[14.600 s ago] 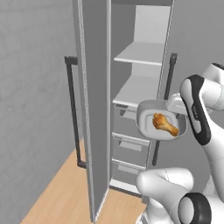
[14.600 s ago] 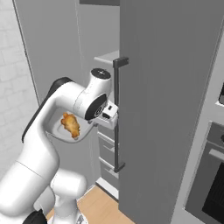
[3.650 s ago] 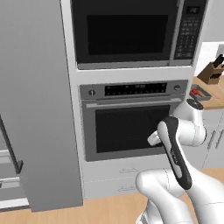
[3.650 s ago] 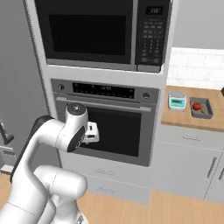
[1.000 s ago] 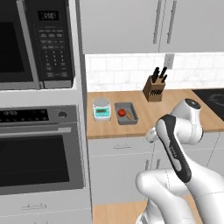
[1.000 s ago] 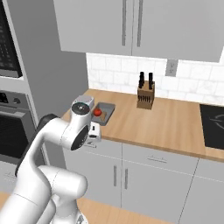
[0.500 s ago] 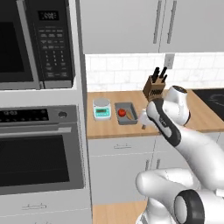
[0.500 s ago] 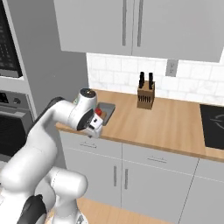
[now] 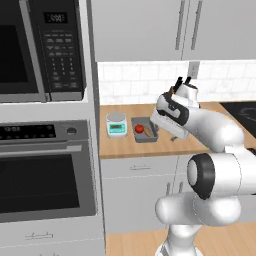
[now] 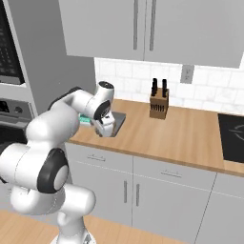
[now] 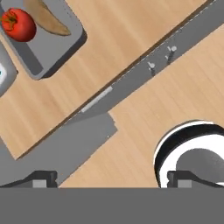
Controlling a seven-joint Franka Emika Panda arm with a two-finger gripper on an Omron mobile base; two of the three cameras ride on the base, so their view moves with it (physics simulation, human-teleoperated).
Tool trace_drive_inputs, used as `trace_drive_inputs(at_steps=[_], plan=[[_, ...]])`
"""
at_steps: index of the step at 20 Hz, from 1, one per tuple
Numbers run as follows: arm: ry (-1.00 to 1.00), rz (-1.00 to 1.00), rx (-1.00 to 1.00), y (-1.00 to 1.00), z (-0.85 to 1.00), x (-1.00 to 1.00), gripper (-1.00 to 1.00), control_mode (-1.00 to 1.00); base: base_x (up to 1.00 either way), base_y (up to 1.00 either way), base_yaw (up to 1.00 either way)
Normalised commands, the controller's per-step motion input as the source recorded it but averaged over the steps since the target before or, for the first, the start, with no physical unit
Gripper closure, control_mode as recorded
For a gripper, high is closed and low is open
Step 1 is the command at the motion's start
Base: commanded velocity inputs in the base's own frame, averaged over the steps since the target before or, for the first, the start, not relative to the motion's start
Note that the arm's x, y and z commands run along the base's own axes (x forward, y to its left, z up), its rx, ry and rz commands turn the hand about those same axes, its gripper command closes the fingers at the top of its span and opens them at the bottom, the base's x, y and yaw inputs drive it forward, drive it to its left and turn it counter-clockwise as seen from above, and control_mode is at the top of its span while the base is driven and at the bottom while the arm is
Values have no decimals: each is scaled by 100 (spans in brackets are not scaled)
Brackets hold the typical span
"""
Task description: Take the meat container that has the chicken drumstick and place it on the second highest rack of the freezer. Then take the vegetable container that has the sweet potato and tomato and place it on the highest rack of the freezer.
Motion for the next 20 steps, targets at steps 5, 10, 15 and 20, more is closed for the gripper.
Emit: trace_drive_inputs(at_steps=[5,10,15,20], plan=[[12,-39,13,6,-15,63,-100,-100,0,0,0],[10,-22,1,10,-54,34,-100,-100,0,0,0],[7,-9,0,3,-39,30,-100,-100,0,0,0],[7,-7,3,0,-18,37,-100,-100,0,0,0]])
